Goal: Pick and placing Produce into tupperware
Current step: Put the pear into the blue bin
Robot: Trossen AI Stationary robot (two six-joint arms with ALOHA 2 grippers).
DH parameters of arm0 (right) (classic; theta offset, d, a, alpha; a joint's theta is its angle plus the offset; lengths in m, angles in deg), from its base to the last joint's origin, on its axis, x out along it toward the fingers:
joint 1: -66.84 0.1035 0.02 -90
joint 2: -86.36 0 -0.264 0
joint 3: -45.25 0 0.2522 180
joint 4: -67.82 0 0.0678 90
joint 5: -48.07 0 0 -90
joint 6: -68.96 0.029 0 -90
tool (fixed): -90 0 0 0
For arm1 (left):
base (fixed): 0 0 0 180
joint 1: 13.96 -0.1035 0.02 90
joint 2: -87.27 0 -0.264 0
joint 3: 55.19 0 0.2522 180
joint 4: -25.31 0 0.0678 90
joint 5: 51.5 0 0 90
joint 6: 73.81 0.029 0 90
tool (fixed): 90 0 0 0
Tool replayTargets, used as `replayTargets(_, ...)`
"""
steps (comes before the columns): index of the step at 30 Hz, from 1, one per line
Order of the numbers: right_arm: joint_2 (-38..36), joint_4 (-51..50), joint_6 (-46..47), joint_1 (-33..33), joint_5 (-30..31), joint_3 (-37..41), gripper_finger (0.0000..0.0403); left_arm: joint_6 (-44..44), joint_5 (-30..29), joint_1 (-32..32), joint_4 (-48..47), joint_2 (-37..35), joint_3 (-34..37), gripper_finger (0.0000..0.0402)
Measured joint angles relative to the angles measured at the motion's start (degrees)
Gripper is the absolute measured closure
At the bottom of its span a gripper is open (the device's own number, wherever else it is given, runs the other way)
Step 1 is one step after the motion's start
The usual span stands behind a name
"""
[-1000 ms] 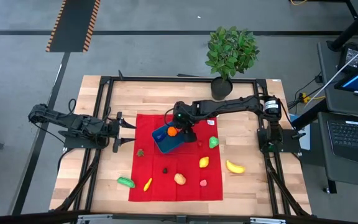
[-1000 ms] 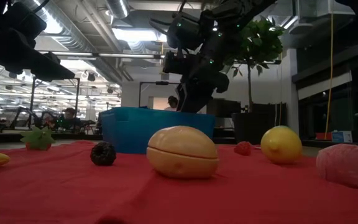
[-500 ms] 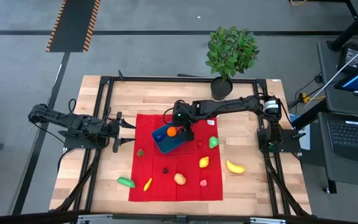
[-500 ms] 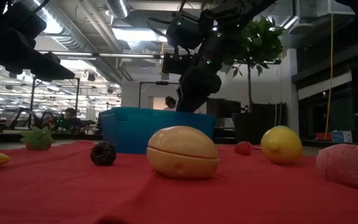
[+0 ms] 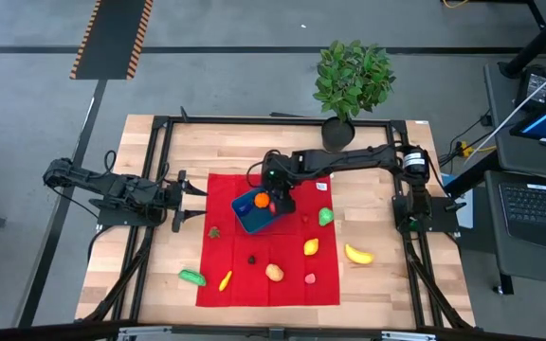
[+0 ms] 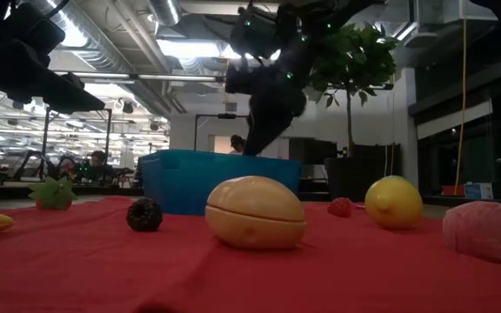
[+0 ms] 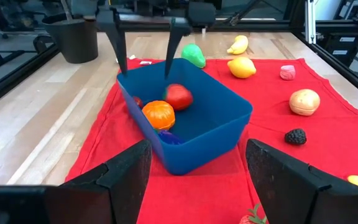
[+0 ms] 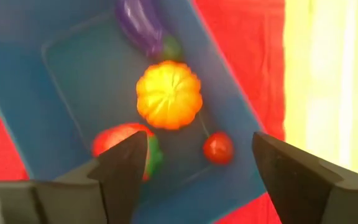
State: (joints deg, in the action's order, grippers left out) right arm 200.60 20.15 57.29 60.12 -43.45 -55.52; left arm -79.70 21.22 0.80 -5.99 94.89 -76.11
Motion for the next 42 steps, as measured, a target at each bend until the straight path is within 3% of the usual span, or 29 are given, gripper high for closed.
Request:
replayTargets(4, -1.7, -1.8, 1.1, 0.0, 0.0, -1.0, 0.0112, 0.0, 0.0, 0.0, -0.1, 0.0, 0.0, 0.0147)
replayTargets(9, -6.4, 0.2, 4.3, 0.0, 0.0, 3.0, 0.0112, 0.2, 0.0, 0.0, -0.7, 0.0, 0.0, 0.0147)
replayTargets(21, -29.7, 26.2, 9.6, 0.1, 0.0, 30.8, 0.0111, 0.3, 0.0, 0.0, -0.7, 0.0, 0.0, 0.0147)
replayTargets(29, -44.4, 29.3, 13.1, 0.2, -0.2, 43.0, 0.0111, -0.7, 0.0, 0.0, -0.5, 0.0, 0.0, 0.0147)
replayTargets(34, -47.9, 28.9, 15.8, 0.2, -0.2, 45.2, 0.0111, -2.7, 0.0, 0.0, -0.5, 0.0, 0.0, 0.0147)
replayTargets(42, -47.6, 26.7, 15.6, 0.0, 0.8, 45.3, 0.0111, -2.7, 0.0, 0.0, -0.5, 0.0, 0.0, 0.0147)
